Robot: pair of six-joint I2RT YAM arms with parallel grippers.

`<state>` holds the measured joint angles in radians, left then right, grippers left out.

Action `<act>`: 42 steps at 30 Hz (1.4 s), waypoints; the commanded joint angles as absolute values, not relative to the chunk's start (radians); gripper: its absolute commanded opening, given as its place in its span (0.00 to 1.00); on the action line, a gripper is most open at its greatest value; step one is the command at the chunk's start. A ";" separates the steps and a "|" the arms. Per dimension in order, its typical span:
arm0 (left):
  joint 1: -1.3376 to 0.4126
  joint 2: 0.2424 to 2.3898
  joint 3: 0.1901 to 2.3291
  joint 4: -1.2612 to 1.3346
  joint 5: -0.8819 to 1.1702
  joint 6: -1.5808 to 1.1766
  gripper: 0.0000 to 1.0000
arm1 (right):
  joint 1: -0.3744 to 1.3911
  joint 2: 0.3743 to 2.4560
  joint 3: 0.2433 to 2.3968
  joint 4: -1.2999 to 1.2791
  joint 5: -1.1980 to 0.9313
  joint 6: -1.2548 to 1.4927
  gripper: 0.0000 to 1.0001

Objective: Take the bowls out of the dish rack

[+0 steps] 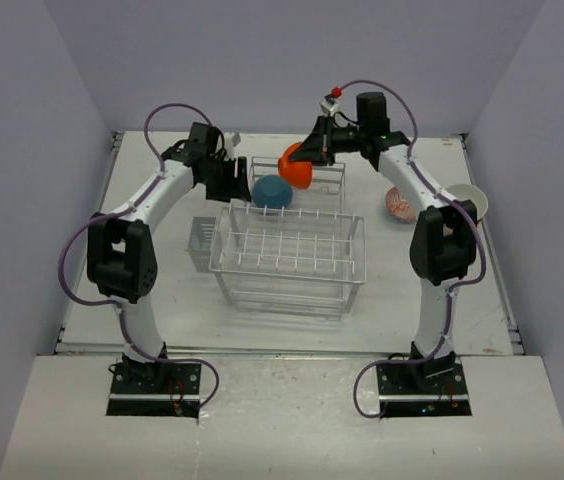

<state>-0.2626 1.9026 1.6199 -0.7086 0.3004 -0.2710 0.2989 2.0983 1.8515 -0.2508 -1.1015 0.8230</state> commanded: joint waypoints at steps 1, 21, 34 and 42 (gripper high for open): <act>-0.255 1.870 1.686 -0.658 0.272 -0.291 0.65 | 0.213 1.982 1.992 -0.371 -1.082 0.755 0.00; -0.256 1.902 1.847 -0.696 0.101 -0.316 0.64 | 0.037 2.016 2.023 -0.979 0.029 0.390 0.00; -0.256 1.894 1.827 -0.707 0.097 -0.307 0.64 | 0.048 2.098 1.983 -0.982 0.184 0.365 0.00; -0.256 1.898 1.836 -0.726 0.089 -0.293 0.65 | 0.054 2.180 2.028 -0.992 0.179 0.374 0.00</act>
